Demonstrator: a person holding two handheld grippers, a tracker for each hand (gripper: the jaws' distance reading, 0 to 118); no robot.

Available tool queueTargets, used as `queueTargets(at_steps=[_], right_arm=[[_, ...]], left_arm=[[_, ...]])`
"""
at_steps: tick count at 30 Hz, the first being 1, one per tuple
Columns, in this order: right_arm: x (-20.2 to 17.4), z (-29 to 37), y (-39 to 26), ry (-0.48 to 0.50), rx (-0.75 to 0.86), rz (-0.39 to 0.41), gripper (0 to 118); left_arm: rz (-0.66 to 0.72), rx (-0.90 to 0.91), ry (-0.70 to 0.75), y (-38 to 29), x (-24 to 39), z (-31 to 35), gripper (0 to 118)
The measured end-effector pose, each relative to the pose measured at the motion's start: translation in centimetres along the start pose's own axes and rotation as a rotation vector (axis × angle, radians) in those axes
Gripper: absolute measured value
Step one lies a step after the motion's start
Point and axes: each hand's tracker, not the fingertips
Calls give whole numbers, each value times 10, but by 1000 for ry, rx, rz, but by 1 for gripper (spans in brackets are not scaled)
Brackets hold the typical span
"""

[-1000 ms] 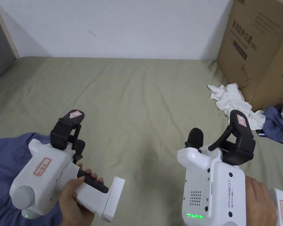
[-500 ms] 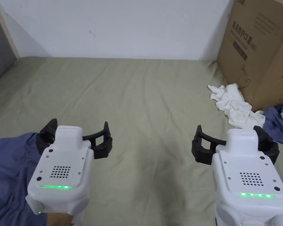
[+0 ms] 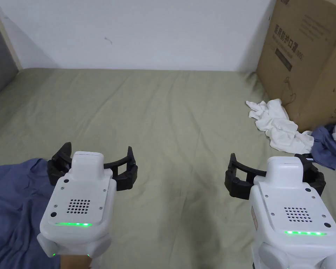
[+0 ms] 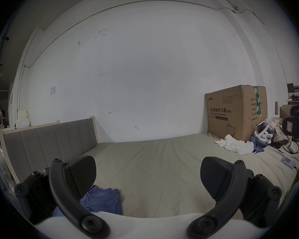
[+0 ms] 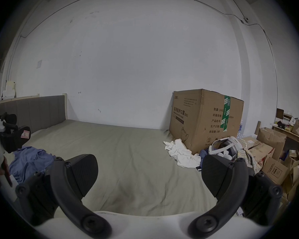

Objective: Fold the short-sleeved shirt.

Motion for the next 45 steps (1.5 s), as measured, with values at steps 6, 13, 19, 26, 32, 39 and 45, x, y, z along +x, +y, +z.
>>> queueTargets(at_steps=[6, 13, 19, 26, 32, 39, 45], right_arm=[[0, -1, 1, 10, -3, -13, 118], [1, -1, 1, 8, -6, -19, 118], [2, -2, 1, 15, -14, -25, 118], [3, -1, 2, 15, -15, -30, 118], [2, -2, 2, 18, -19, -27, 118], [2, -4, 6, 4, -55, -46, 111], [7, -9, 8, 29, -76, -79, 25]], left_arm=[[8, 3, 4, 1, -3, -1, 118], [-7, 7, 4, 2, -3, -2, 118], [-14, 6, 10, 2, -2, -2, 118], [-10, 6, 14, 3, -3, -2, 118], [-5, 1, 24, 4, -4, -3, 118], [41, -37, 12, 7, -9, -4, 118], [89, -52, -37, 14, -9, -2, 12]])
